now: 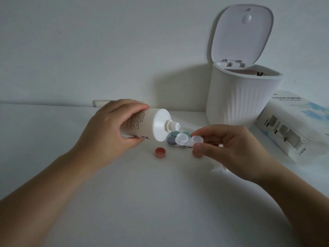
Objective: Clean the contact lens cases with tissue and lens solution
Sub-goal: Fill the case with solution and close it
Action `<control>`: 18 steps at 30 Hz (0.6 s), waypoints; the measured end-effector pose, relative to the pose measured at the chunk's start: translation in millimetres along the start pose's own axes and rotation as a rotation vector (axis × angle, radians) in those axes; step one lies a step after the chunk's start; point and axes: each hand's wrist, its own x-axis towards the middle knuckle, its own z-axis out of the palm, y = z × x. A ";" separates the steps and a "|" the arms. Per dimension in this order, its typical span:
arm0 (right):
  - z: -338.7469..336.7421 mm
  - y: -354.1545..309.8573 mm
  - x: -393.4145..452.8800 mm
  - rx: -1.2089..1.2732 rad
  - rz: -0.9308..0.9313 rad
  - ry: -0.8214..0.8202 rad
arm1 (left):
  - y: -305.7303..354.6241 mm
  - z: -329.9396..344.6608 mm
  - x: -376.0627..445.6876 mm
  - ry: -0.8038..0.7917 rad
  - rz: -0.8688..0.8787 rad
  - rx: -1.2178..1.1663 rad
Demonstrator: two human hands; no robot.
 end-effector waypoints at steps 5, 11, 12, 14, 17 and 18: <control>1.8 -0.3 -0.9 -0.029 -0.003 0.005 | 1.1 -0.6 2.1 0.022 0.017 0.057; 2.7 2.0 -1.1 -0.050 0.009 -0.002 | 2.0 -0.2 2.4 0.006 0.025 0.064; 3.1 2.3 -1.1 -0.050 0.011 -0.004 | 1.7 -0.2 2.4 0.005 0.026 0.069; 3.6 2.6 -0.9 -0.050 0.015 -0.005 | 1.5 0.1 2.8 0.005 0.026 0.082; 4.0 3.6 -0.8 -0.046 0.022 -0.011 | 1.5 0.4 4.2 -0.004 0.031 0.103; 4.0 3.7 -1.0 -0.044 0.024 -0.015 | 2.0 0.5 4.6 -0.010 0.032 0.107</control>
